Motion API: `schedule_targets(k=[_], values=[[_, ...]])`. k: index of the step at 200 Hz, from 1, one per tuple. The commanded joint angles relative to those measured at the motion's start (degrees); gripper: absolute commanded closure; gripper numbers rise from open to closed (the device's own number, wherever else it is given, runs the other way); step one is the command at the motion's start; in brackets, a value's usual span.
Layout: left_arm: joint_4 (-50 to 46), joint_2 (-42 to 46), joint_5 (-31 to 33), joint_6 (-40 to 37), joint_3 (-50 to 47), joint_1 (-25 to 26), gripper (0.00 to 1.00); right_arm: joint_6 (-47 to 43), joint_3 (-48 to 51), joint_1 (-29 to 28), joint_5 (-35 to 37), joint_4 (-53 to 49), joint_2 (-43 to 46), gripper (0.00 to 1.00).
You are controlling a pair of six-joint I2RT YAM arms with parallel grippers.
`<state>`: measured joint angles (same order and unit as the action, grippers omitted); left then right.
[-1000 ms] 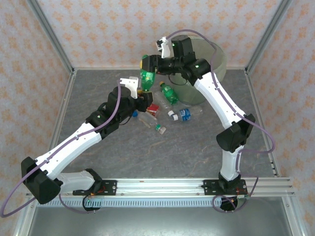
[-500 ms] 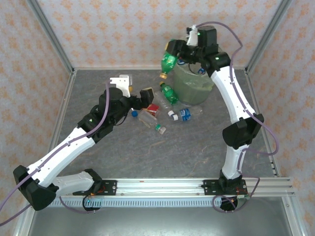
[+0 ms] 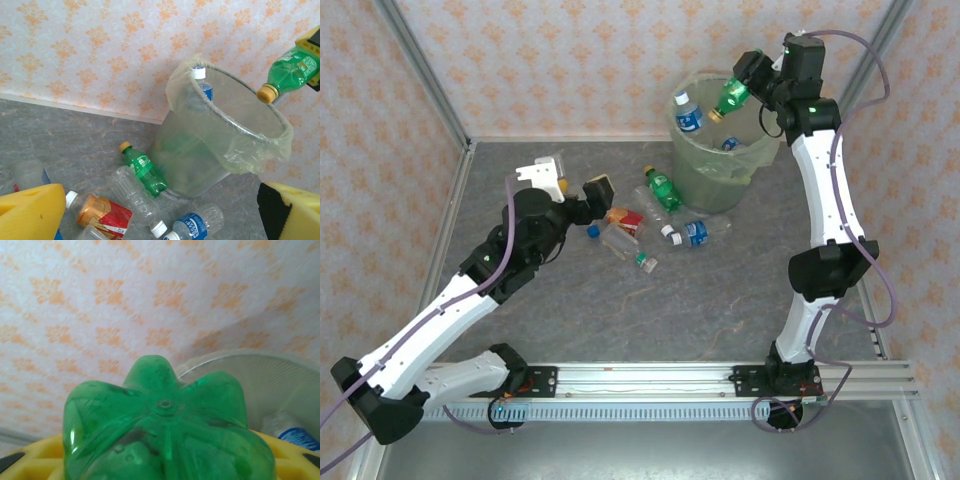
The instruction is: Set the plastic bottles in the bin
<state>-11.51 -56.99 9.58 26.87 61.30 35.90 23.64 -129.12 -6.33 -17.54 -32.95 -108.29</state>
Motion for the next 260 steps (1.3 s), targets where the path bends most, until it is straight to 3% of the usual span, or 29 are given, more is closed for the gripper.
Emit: schedule_targets(k=[1,71,205,228,236,247,260], values=[[-2.2,1.7,2.6,1.5,-0.9,0.1,0.01,-3.7,-3.5,-0.3,8.3,1.6,-0.5,0.53],[-4.0,2.2,5.5,2.6,-1.3,0.0,0.01,-5.9,2.0,-2.9,7.4,0.6,-1.6,0.50],[-3.9,2.7,5.3,2.8,-1.8,-0.3,0.01,-12.3,7.6,-9.1,14.4,1.5,-2.1,0.47],[-3.9,2.6,5.2,2.8,-1.9,-0.4,0.01,-13.1,7.8,-9.9,13.2,1.2,-2.2,0.35],[-3.8,2.5,5.2,2.8,-2.0,-0.4,0.01,-13.3,7.8,-10.2,13.1,1.0,-2.2,0.24],[-3.7,2.7,5.1,2.9,-2.1,-0.4,0.01,-13.3,7.7,-10.4,12.9,0.8,-2.0,0.01],[-3.7,2.7,5.0,3.1,-2.3,-0.5,0.01,-13.2,7.7,-10.4,13.1,0.8,-1.5,0.00]])
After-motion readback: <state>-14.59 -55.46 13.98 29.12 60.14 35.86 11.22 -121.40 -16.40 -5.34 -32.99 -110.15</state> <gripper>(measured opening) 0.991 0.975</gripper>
